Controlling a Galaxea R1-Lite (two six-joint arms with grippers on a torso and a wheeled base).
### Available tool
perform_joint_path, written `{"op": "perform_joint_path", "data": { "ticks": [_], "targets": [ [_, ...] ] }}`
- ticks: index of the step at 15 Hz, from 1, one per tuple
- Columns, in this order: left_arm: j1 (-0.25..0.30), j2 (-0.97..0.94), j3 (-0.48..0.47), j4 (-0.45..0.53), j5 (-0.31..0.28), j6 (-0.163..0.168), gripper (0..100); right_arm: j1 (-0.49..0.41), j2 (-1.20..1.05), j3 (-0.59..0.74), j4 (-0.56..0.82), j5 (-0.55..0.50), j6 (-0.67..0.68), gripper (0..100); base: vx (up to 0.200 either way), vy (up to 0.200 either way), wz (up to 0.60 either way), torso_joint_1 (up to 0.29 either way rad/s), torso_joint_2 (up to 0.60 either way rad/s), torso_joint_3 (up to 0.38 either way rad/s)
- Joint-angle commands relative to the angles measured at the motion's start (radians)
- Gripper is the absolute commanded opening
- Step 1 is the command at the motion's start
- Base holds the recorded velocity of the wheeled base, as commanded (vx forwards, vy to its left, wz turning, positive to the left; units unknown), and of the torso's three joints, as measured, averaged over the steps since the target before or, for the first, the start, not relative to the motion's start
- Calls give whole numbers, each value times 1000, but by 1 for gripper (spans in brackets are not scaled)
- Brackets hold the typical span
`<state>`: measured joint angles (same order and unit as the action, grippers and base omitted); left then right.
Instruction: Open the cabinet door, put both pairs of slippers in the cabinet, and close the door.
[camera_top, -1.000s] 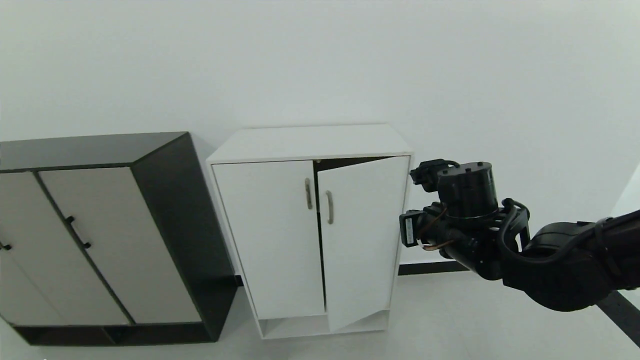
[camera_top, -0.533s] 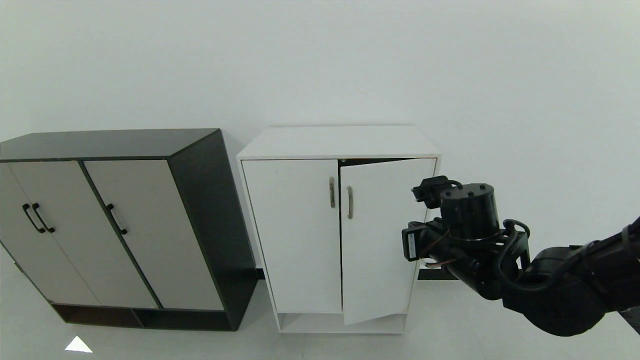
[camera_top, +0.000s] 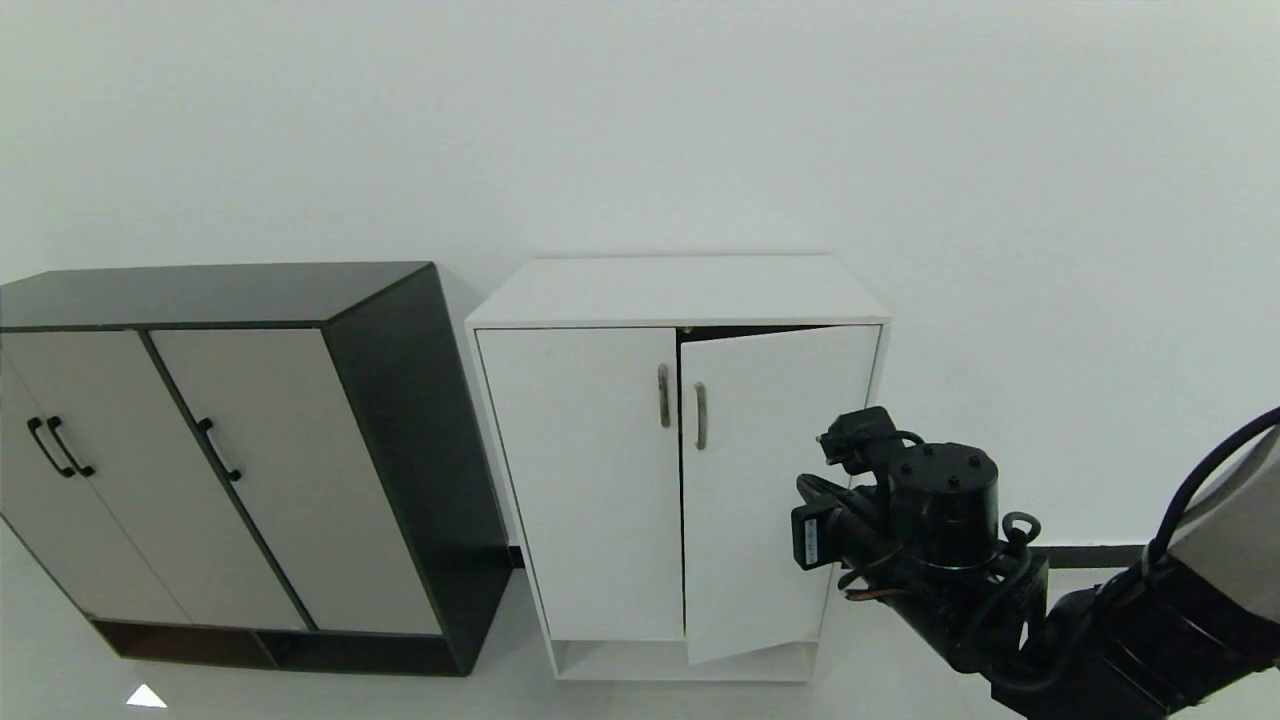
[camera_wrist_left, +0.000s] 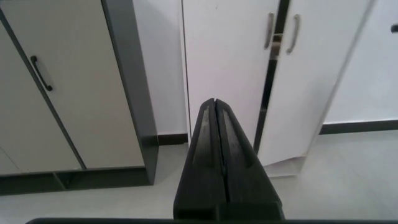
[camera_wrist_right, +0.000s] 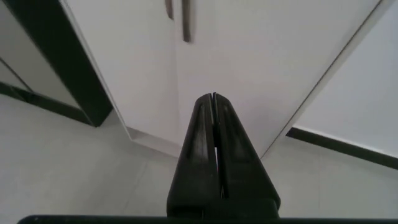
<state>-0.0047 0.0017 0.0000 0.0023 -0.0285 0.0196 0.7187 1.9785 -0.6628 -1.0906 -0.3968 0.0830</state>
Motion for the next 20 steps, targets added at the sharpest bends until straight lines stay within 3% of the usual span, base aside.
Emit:
{"op": "perform_joint_path", "data": {
  "ticks": [1,9,13,20],
  "targets": [
    [0,0,0,-1,-1,2,0,7,23,8,-2,0,0,0,200,0,0,17,7,2],
    [0,0,0,-1,-2,3,0,28,37,20,-45,0,6,0,200,0,0,1,3,1],
    [0,0,0,-1,-2,3,0,18,88,-1,-87,-2,4,0,0,0,0,0,0,0],
    [0,0,0,-1,-1,0,0,-91,218,-204,-84,36,0,0,0,0,0,0,0,0]
  ]
}}
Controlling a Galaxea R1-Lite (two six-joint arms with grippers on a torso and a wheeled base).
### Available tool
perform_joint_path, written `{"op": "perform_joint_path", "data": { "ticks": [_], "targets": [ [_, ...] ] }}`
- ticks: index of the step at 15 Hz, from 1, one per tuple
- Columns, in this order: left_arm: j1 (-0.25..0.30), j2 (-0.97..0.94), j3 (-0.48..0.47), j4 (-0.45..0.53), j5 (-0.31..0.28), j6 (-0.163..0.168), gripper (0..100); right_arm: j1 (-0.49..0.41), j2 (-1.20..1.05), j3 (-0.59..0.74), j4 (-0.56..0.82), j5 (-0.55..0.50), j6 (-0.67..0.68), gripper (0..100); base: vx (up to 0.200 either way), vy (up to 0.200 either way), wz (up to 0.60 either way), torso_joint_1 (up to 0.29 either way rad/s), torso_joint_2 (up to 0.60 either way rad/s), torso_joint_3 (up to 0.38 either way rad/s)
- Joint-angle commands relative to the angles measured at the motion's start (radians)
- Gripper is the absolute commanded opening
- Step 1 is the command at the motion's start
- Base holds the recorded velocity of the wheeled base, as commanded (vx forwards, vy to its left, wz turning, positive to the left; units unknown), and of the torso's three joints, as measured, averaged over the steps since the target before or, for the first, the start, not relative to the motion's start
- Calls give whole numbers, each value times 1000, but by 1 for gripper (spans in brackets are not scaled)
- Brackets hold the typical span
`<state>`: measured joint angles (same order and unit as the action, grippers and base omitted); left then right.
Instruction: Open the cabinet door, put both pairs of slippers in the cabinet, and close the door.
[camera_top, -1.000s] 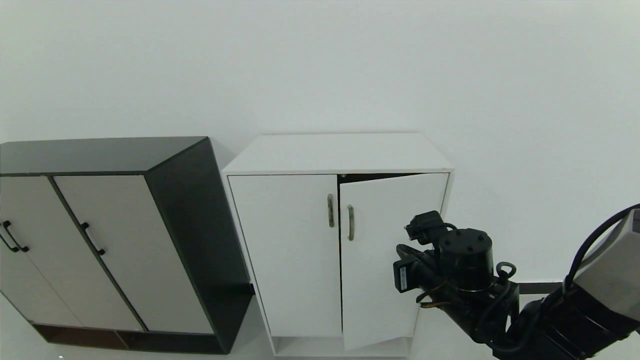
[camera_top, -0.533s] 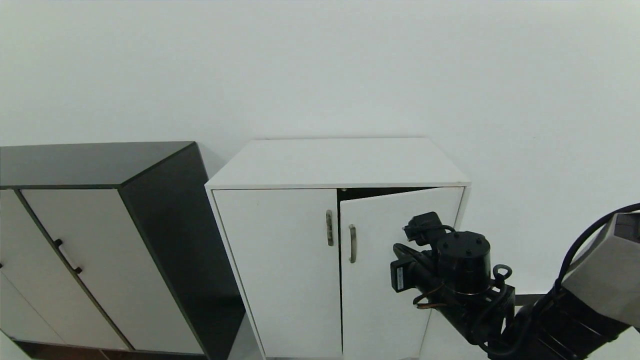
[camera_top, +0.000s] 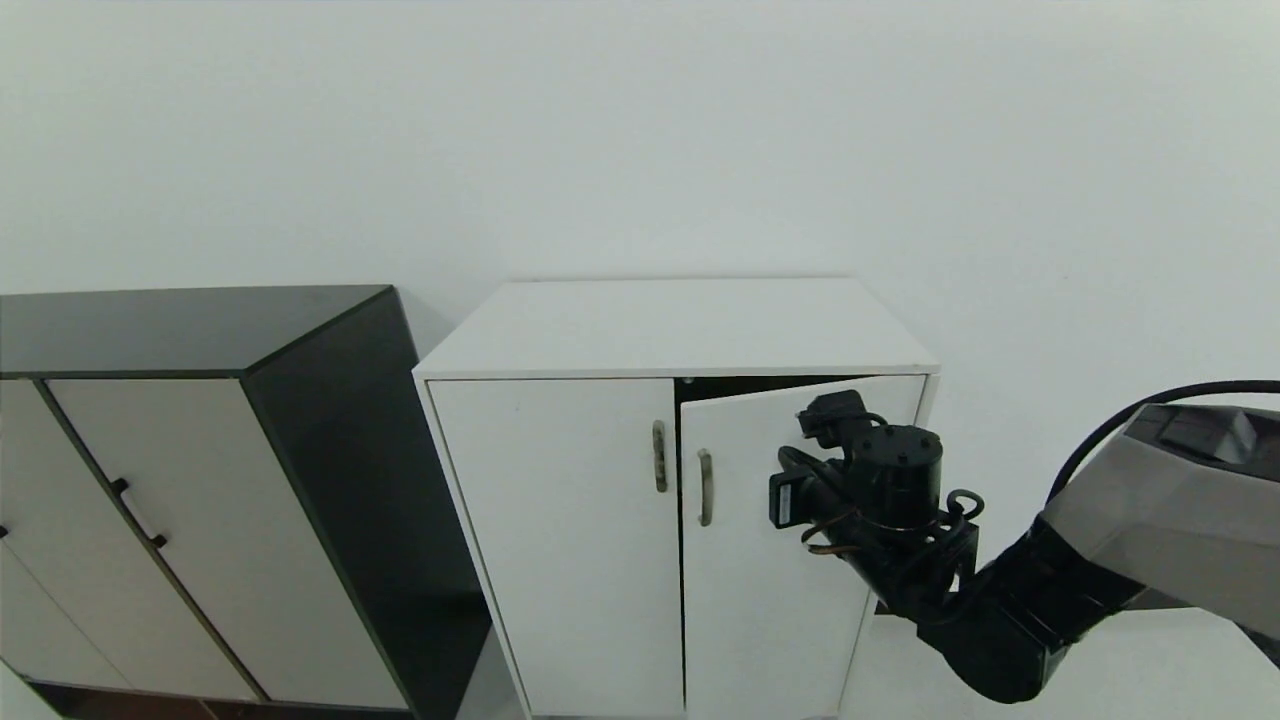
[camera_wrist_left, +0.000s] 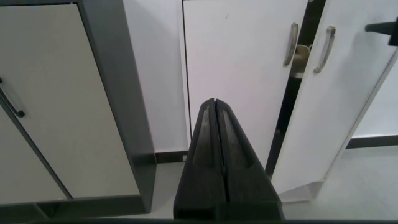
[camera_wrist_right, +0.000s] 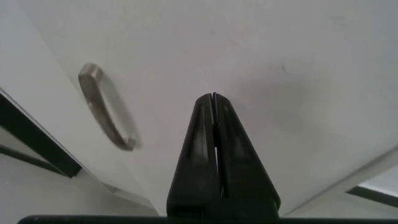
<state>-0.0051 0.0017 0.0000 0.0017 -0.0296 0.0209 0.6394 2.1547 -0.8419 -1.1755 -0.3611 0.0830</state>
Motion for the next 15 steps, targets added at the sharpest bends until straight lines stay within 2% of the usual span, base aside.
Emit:
{"op": "perform_joint_path", "data": {
  "ticks": [1,15],
  "targets": [
    [1,0,0,0,-1,-1,0,-15,45,-28,1,1,0,0,0,0,0,0,0,0],
    [1,0,0,0,-1,-2,0,-44,123,-144,20,13,0,0,0,0,0,0,0,0]
  ]
}}
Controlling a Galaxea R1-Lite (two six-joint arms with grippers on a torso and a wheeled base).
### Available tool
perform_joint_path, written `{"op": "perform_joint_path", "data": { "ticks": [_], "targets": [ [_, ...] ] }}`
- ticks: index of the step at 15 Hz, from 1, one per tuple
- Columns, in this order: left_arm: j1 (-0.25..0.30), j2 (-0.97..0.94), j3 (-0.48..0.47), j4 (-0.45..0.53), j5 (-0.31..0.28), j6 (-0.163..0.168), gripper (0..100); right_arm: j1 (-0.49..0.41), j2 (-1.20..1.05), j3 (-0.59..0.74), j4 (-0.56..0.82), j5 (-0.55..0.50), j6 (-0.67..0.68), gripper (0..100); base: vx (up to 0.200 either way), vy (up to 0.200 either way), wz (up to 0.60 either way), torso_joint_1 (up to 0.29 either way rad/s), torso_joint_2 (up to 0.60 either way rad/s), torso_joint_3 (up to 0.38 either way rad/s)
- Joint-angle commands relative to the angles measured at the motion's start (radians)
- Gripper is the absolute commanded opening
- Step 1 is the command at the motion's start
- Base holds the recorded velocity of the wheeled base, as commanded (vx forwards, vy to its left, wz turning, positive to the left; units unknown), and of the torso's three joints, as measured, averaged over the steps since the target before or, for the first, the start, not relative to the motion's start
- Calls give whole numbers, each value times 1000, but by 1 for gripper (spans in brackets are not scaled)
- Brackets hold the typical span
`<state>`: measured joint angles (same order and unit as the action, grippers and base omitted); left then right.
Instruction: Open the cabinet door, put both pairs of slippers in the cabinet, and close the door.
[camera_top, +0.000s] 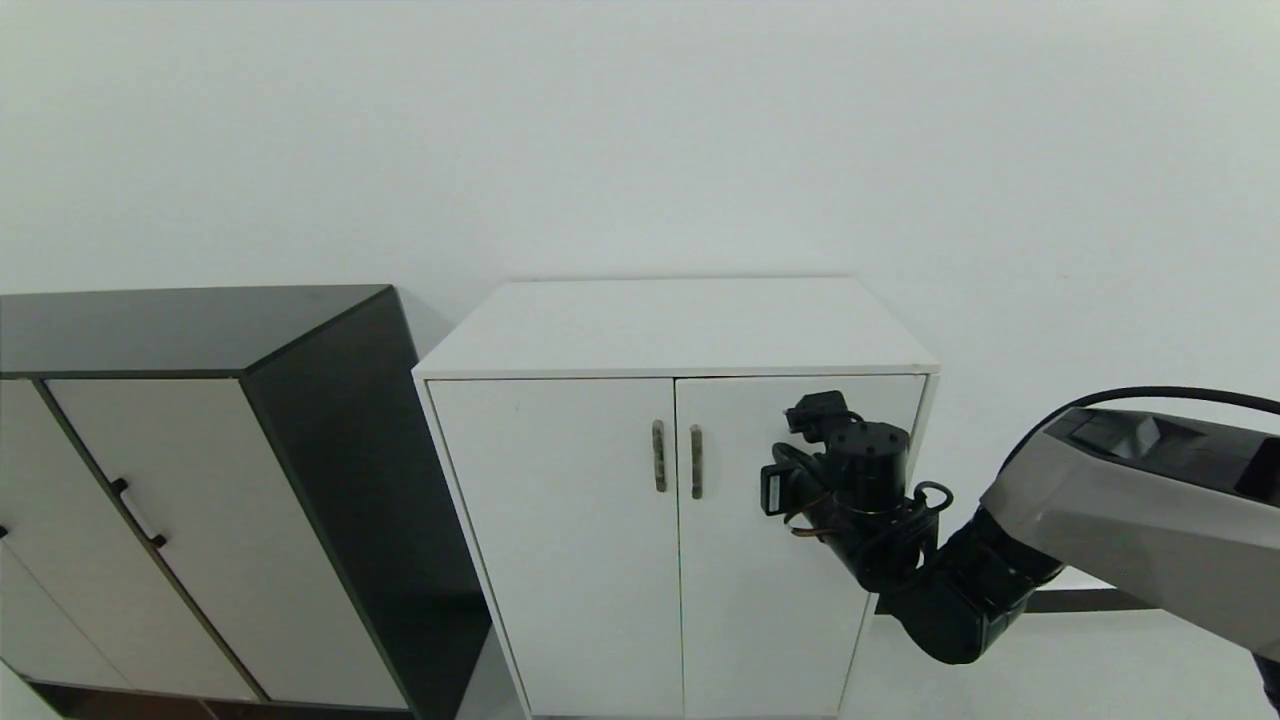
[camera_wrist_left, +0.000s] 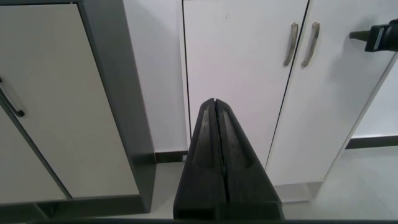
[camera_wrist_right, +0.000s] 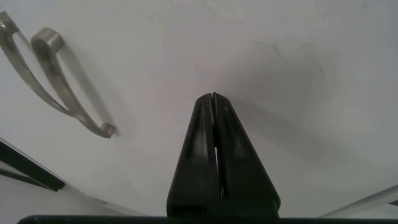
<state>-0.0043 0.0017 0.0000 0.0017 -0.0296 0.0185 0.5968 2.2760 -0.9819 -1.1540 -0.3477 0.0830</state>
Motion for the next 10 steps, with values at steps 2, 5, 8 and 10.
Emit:
{"op": "perform_joint_path", "data": {
  "ticks": [2,5,8,10],
  "targets": [
    [0,0,0,0,0,3,0,-5,16,-21,-1,1,0,0,0,0,0,0,0,0],
    [0,0,0,0,-1,4,0,-14,28,-32,-3,3,0,0,0,0,0,0,0,0],
    [0,0,0,0,0,4,0,-14,33,-57,20,3,0,0,0,0,0,0,0,0],
    [0,0,0,0,0,4,0,-14,33,-66,27,3,0,0,0,0,0,0,0,0]
  ]
}}
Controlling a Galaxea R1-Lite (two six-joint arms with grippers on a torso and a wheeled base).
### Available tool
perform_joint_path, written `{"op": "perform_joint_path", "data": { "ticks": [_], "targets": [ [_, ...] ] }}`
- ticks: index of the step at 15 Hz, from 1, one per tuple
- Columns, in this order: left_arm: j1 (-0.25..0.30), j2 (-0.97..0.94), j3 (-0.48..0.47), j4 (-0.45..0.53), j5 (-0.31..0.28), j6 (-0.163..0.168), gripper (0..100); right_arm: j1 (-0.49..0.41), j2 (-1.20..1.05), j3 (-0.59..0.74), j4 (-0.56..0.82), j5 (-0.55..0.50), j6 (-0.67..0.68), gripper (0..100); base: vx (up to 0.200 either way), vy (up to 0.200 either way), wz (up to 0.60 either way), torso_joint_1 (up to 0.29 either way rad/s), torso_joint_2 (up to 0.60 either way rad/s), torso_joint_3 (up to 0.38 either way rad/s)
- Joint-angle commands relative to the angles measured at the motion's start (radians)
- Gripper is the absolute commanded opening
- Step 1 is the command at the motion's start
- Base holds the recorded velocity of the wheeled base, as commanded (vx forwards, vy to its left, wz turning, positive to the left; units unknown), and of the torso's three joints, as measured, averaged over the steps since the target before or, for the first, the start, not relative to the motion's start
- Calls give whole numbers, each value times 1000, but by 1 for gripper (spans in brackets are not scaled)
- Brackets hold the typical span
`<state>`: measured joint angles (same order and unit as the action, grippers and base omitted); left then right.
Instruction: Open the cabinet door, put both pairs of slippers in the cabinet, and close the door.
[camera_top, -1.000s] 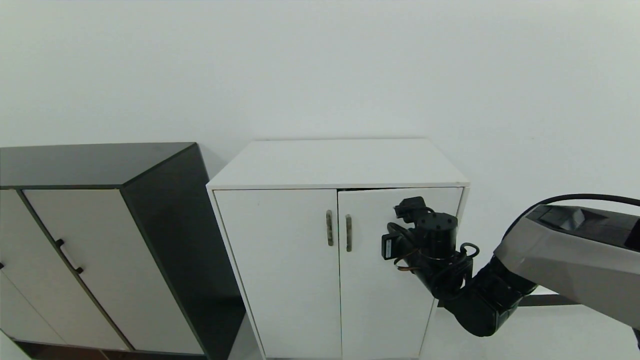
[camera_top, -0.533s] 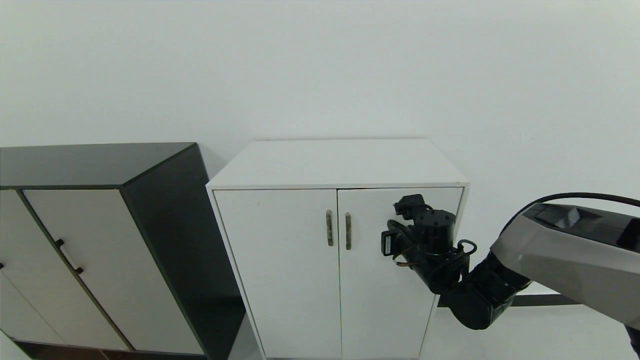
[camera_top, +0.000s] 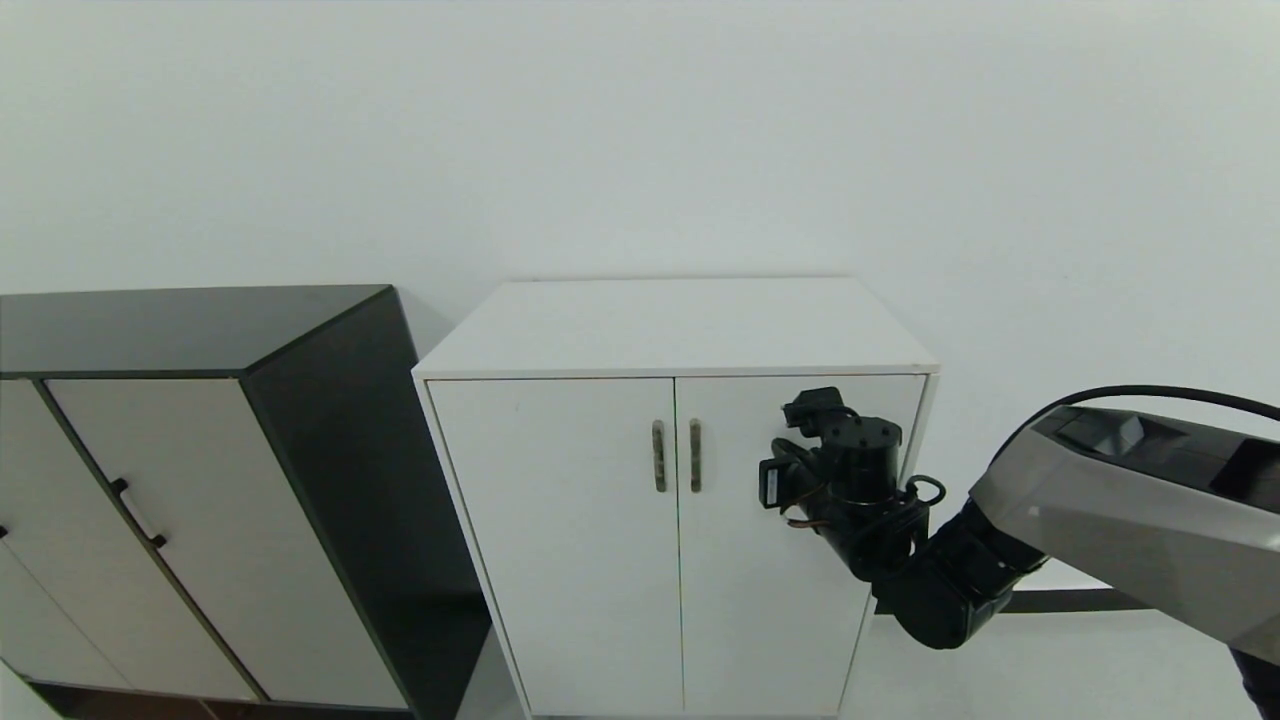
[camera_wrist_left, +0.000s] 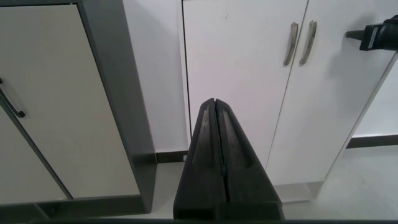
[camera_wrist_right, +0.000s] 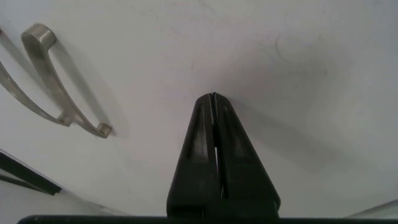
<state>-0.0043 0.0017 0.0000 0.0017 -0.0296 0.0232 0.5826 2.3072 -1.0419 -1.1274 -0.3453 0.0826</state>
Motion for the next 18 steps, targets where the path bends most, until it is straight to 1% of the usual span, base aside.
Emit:
{"op": "perform_joint_path", "data": {
  "ticks": [1,7,9,11,12,13,15,17,18],
  "targets": [
    [1,0,0,0,0,0,0,0,1,-9,0,0,0,0,0,0,0,0,0,0],
    [0,0,0,0,-1,0,0,0,-12,5,-5,0,11,0,0,0,0,0,0,0],
    [0,0,0,0,0,0,0,0,-52,54,-8,-1,22,0,0,0,0,0,0,0],
    [0,0,0,0,-3,-2,0,3,-111,145,-32,-1,34,0,0,0,0,0,0,0],
    [0,0,0,0,-3,-2,0,3,-111,145,-32,-1,34,0,0,0,0,0,0,0],
    [0,0,0,0,-3,0,0,10,-175,278,-103,-6,37,0,0,0,0,0,0,0],
    [0,0,0,0,-3,0,0,11,-253,421,-164,-12,36,0,0,0,0,0,0,0],
    [0,0,0,0,-3,0,0,8,-354,573,-180,-49,39,0,0,0,0,0,0,0],
    [0,0,0,0,-3,0,0,6,-390,625,-187,-73,40,0,0,0,0,0,0,0]
  ]
}}
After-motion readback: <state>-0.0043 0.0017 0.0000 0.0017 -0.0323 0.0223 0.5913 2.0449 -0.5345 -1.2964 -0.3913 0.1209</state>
